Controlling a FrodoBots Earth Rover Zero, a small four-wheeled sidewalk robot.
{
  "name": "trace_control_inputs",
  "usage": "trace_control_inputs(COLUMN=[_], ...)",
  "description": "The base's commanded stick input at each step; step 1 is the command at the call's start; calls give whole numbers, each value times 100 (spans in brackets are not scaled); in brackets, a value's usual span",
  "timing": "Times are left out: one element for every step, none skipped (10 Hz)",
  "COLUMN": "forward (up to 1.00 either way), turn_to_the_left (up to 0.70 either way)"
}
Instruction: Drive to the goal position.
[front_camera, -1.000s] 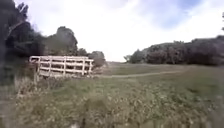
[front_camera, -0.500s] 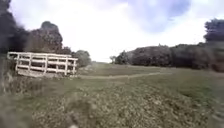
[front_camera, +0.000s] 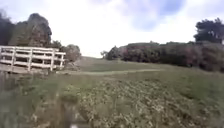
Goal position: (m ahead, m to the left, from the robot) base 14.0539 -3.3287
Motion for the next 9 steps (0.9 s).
trace_control_inputs(forward=[85, 85, 85, 85, 85, 85, 85, 85, 85], turn_to_the_left=[0, 0, 0, 0, 0, 0, 0, 0, 0])
